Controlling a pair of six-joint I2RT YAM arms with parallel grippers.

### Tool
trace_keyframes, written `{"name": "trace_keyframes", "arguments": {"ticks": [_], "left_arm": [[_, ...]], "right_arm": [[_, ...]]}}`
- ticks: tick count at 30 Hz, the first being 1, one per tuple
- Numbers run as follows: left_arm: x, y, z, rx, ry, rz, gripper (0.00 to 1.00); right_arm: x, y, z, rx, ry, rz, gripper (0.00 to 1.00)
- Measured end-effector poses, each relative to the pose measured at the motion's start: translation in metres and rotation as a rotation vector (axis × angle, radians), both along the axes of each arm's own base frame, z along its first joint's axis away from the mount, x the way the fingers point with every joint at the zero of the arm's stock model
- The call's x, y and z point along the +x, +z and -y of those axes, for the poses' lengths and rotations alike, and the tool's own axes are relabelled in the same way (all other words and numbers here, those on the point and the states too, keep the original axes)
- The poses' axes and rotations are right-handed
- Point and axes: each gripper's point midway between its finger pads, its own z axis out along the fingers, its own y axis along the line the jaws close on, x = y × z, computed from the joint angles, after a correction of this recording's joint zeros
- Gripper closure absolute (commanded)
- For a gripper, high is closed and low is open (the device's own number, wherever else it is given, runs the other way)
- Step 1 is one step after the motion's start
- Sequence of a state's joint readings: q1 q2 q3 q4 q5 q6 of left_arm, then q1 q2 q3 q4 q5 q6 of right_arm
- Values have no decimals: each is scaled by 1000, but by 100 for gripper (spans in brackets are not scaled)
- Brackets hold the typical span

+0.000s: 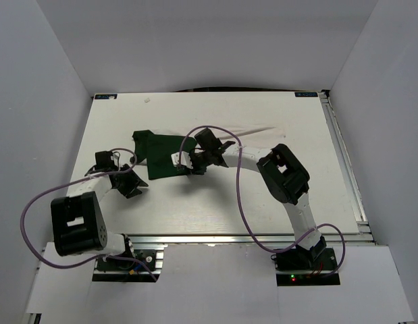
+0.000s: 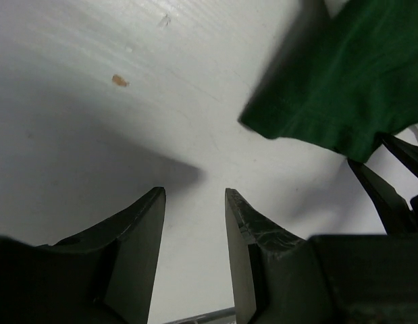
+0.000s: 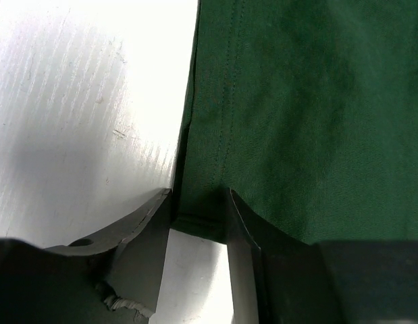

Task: Fold and stack the t-shirts
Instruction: Fold the other side of the tshirt into a rectangle

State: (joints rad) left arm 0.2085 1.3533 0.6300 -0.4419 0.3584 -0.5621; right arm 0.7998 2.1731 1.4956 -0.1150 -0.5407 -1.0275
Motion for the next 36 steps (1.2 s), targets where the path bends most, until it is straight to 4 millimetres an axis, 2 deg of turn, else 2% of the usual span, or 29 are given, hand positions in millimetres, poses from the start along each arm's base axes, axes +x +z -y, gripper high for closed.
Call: {"name": "trace_keyframes", "arguments": {"ticks": [3, 13, 18, 21, 22, 24, 25, 27, 30, 32, 36], "left_arm": [[7, -10, 3, -9, -11, -24, 47], [49, -7, 5, -13, -46, 66, 45], [67, -7, 9, -17, -69, 92, 49], [71, -9, 17, -20, -97, 99, 59], [71, -10, 20, -23, -106, 99, 69], [70, -13, 25, -28, -121, 94, 79], [70, -14, 26, -29, -126, 91, 90], [69, -15, 28, -32, -130, 90, 99], [68, -14, 28, -26, -133, 89, 100], [66, -13, 27, -20, -132, 82, 100], [62, -4, 26, -9, -128, 73, 100]], "right_arm": [[0, 0, 0, 0, -1, -2, 58], [0, 0, 0, -1, -3, -5, 58], [-1, 0, 0, -2, -8, -10, 59], [-1, 0, 1, -2, -13, -16, 60], [-1, -1, 1, -3, -15, -17, 64], [-1, -1, 1, -7, -19, -19, 74], [-1, -2, 2, -10, -19, -20, 77], [-2, -3, 3, -15, -22, -26, 86], [-2, -3, 4, -19, -21, -30, 97], [-3, -3, 4, -18, -22, -33, 100], [-4, 0, 5, -8, -25, -57, 100]]}}
